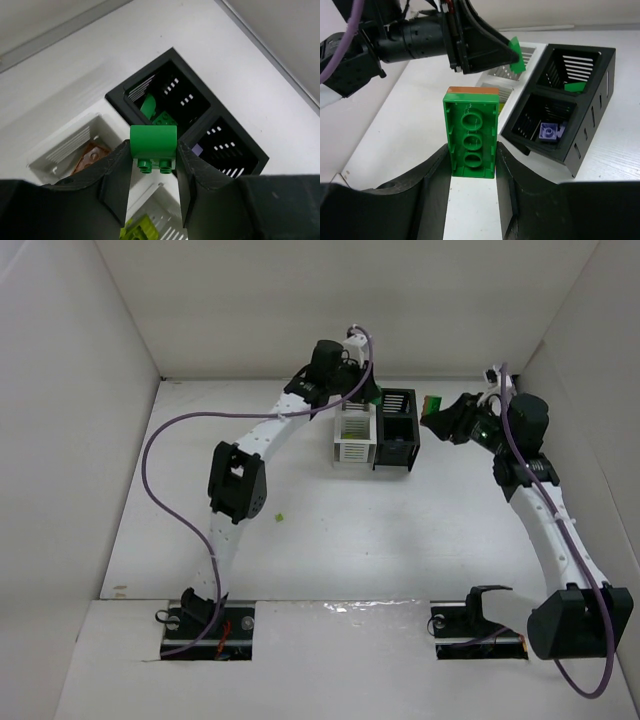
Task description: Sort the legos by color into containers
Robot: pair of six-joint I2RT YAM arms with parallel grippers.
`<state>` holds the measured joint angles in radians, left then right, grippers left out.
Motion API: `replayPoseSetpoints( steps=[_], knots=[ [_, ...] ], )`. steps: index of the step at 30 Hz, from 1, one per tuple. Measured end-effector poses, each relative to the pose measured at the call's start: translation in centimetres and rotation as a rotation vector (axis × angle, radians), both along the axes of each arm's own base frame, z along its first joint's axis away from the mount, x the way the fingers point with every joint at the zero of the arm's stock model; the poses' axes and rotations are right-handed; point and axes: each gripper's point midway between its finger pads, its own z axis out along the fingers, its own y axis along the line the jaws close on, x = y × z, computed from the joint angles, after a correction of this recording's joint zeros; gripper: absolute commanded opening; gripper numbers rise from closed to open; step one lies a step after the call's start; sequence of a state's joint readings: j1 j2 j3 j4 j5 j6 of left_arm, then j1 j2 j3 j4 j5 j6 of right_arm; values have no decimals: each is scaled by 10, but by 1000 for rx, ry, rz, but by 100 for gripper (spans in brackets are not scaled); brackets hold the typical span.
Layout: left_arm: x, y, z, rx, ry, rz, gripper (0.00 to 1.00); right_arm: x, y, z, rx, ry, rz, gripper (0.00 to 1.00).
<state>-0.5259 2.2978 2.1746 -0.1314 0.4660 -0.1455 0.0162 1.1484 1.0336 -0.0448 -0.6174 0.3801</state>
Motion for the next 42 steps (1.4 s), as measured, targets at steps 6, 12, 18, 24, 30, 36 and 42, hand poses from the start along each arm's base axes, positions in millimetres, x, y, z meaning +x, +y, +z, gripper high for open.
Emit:
replayPoseSetpoints(
  steps=[6, 12, 18, 24, 30, 36, 42],
  knots=[
    [6, -22, 25, -54, -91, -23, 0, -1, -3, -14, -15, 39, -18, 0],
    [8, -36, 51, -106, -169, -43, 0, -1, -5, -15, -25, 35, -28, 0],
    [11, -45, 37, -108, -169, -54, 4, -3, -6, -16, -29, 32, -37, 0],
    [17, -57, 8, -94, -147, -59, 16, -3, -7, -17, -32, 32, -38, 0],
    [15, -64, -6, -86, -128, -61, 39, -3, -7, -17, -37, 30, -37, 0],
    [19, -63, -3, -88, -141, -43, 67, -2, -7, -19, -42, 31, -33, 0],
    [23, -58, -2, -87, -151, -42, 100, -2, -3, -27, -38, 53, -1, 0]
  ],
)
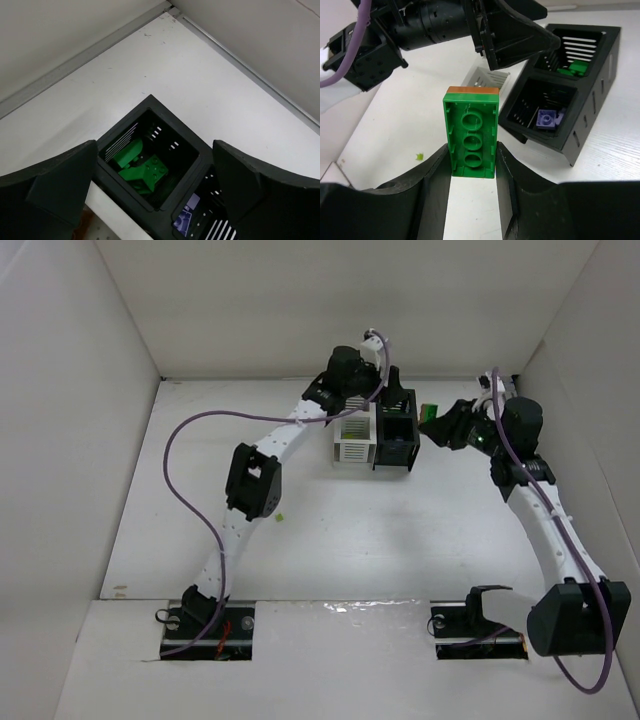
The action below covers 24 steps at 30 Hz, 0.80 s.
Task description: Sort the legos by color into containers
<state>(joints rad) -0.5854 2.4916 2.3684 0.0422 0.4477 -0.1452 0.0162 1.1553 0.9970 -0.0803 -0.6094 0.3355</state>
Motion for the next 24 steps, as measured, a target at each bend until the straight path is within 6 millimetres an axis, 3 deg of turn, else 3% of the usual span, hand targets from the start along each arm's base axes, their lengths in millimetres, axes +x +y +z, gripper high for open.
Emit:
replayPoseSetpoints(
  steps=[3, 6, 10, 12, 15, 17, 20, 24],
  knots=[
    [-10, 13, 0, 1, 41, -28, 100, -4, 9, -3, 16, 13, 64, 0],
    [-22, 45, 13, 22, 90, -7, 100, -9, 21, -6, 40, 22, 156, 0],
    [-53, 105, 65, 2, 57, 41, 100, -18, 41, -10, 76, 34, 289, 0],
    [-87, 138, 96, -36, 11, 11, 100, -24, 54, -12, 89, 38, 369, 0],
    [-134, 169, 143, -91, -100, -111, 98, -36, 71, -19, 105, 56, 490, 0],
    [-161, 177, 162, -113, -159, -215, 97, -44, 82, -24, 112, 63, 572, 0],
    [-190, 176, 158, -130, -154, -360, 95, -54, 100, -24, 109, 50, 674, 0],
    [-213, 172, 117, -143, -24, -480, 92, -70, 125, -10, 86, -28, 798, 0]
  ],
)
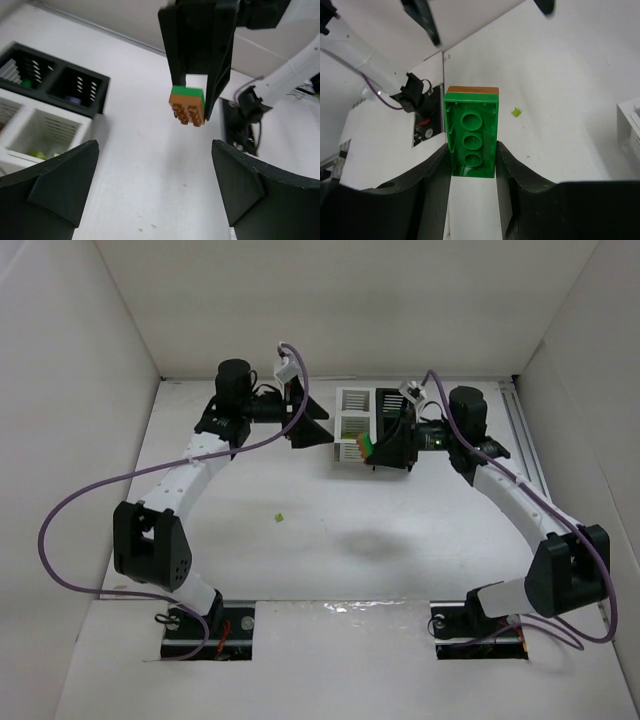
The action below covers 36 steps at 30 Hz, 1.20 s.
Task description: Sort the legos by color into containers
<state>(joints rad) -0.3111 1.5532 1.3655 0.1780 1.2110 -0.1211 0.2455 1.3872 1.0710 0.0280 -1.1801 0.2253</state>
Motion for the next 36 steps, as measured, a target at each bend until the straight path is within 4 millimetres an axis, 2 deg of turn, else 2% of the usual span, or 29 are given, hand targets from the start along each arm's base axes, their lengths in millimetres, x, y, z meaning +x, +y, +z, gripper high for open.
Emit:
replayPoseSetpoints(
  steps=[2, 6, 9, 15, 19, 25, 36],
  knots=[
    [-10, 1, -21, 13, 64, -39, 88, -6, 9, 8, 7, -47, 43, 0],
    [-19, 1, -30, 20, 75, -81, 83, -13, 19, 18, 16, -102, 89, 0],
    [-24, 1, -30, 18, 51, -113, 75, -15, 22, 19, 16, -120, 100, 0],
    [-42, -8, -28, 12, 34, -199, 72, -15, 27, 18, 9, -145, 97, 0],
    [-49, -14, -21, 3, 13, -240, 67, -13, 31, 21, 6, -166, 94, 0],
    [-50, -15, -11, -13, -11, -258, 66, -13, 38, 23, 5, -191, 108, 0],
    [-50, -18, -11, -18, 1, -269, 63, -10, 45, 27, 4, -224, 113, 0]
  ],
)
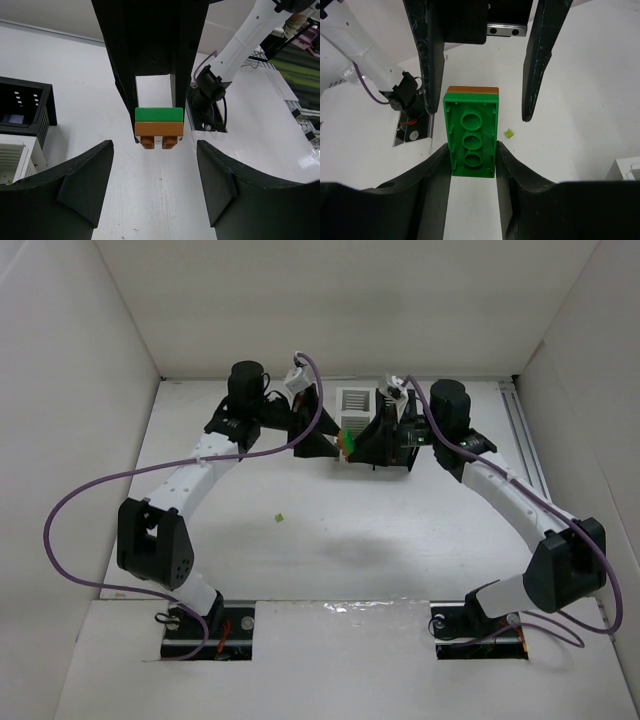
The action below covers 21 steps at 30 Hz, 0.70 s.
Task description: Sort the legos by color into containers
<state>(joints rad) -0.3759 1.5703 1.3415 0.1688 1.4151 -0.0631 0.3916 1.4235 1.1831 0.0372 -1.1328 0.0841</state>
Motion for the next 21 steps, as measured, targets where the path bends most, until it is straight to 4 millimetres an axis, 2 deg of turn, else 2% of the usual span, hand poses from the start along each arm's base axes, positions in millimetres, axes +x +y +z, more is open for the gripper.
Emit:
replayPoseSetpoints(
  steps=[5, 18, 21],
  knots=[
    [-1, -2, 0, 0, 5, -5, 62, -2, 5, 1, 0, -9, 13, 0],
    [-4, -5, 1, -3, 5, -19, 41, 5, 7, 2, -1, -23, 5, 0],
    [-4, -5, 1, -3, 7, -19, 39, 4, 9, 2, -2, -29, 8, 0]
  ],
)
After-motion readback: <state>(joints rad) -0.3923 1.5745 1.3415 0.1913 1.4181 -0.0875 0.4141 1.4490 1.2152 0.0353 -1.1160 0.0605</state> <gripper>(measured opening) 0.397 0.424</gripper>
